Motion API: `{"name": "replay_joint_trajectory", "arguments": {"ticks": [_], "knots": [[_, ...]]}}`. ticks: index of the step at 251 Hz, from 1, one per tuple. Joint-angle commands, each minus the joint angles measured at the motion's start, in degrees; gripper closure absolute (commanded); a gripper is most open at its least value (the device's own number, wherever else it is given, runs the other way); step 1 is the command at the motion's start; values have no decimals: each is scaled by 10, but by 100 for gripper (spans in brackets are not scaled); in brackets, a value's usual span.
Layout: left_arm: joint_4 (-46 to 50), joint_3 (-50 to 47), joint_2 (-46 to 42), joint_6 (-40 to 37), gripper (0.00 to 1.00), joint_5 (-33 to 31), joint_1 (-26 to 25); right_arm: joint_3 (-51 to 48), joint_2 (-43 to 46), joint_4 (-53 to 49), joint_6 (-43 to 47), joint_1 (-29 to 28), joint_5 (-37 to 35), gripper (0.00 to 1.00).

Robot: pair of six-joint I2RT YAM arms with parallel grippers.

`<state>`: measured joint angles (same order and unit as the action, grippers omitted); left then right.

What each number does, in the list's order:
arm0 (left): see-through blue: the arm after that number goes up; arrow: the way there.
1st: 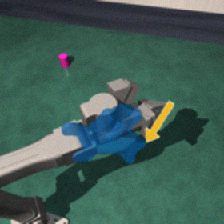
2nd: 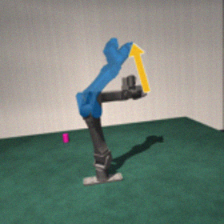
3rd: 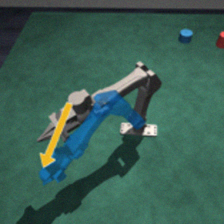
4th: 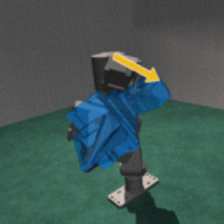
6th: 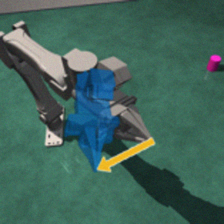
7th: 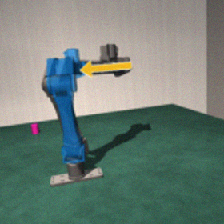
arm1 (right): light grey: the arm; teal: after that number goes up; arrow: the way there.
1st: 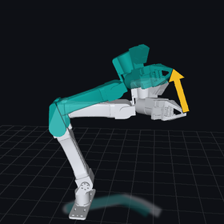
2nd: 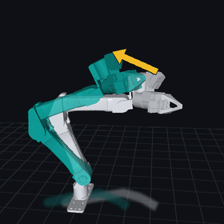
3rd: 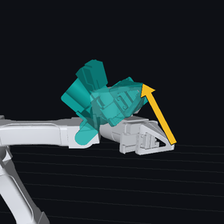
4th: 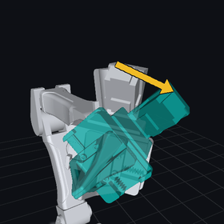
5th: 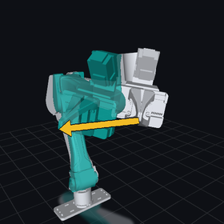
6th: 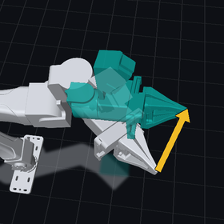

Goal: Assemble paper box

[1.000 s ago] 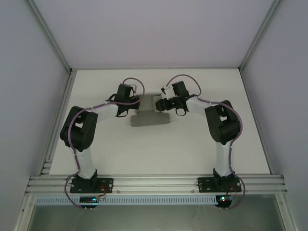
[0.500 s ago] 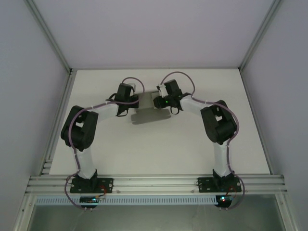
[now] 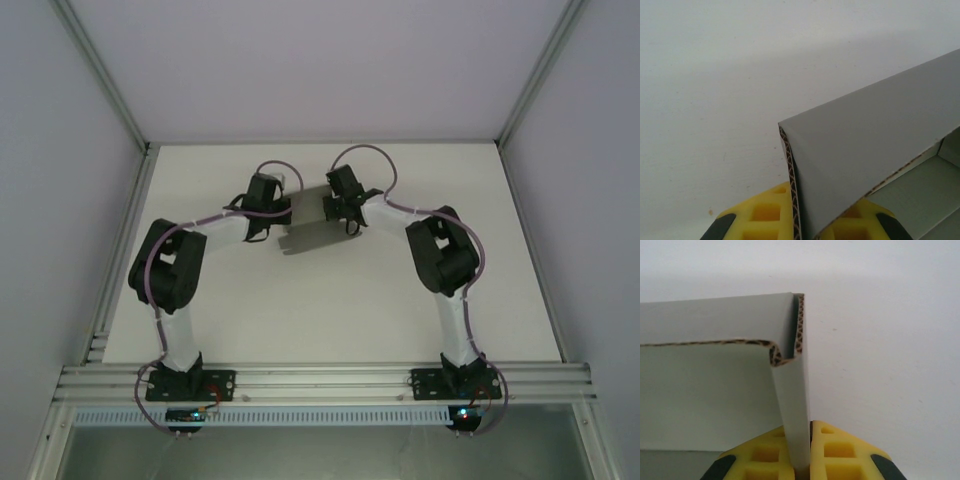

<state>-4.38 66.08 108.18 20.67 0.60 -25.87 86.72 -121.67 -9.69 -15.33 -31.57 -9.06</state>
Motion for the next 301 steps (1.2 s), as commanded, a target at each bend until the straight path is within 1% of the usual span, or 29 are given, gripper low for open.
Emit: {"name": "replay_joint_trajectory", "arguments": {"ticks": [1, 17, 42, 67, 85, 113, 139, 148, 157, 164, 180, 200, 214, 235, 273, 289, 301], "knots": [[41, 8, 3, -11, 100, 63, -29, 12, -42, -99, -53, 5, -156, 100], [49, 8, 1, 0, 100, 36, -30, 30, -54, -145, -81, -5, -209, 100], [60, 7, 2, 1, 100, 17, -31, 59, -79, -208, -114, -13, -286, 100], [70, 10, 4, 2, 100, 14, -32, 73, -93, -236, -135, -12, -315, 100], [73, 11, 4, 1, 100, 7, -34, 60, -84, -212, -135, -9, -293, 100], [76, 16, 5, -2, 100, 2, -35, 15, -46, -130, -105, -12, -251, 100], [78, 19, 6, -2, 100, 0, -36, -31, -4, -30, -44, -12, -192, 100], [76, 19, 5, -3, 100, 1, -36, -43, 10, -7, -30, -13, -174, 93], [75, 19, 5, -3, 100, 0, -36, -57, 25, 22, -4, -14, -149, 84], [74, 19, 5, -3, 100, 0, -36, -68, 36, 40, 8, -15, -147, 78], [72, 20, 5, -4, 100, 1, -36, -89, 62, 63, 27, -17, -113, 75], [72, 20, 5, -6, 100, 1, -37, -110, 96, 81, 46, -17, -86, 68], [70, 19, 6, -9, 100, 3, -37, -126, 122, 91, 59, -17, -70, 59], [65, 16, 5, -10, 100, 2, -37, -148, 155, 94, 65, -14, -43, 41], [63, 16, 8, -12, 100, 1, -37, -165, 189, 70, 59, 2, 0, 35], [62, 16, 8, -12, 100, 1, -37, -178, 201, 79, 57, 10, 32, 28], [62, 16, 8, -12, 100, 2, -37, -181, 208, 76, 47, 14, 39, 29]]}}
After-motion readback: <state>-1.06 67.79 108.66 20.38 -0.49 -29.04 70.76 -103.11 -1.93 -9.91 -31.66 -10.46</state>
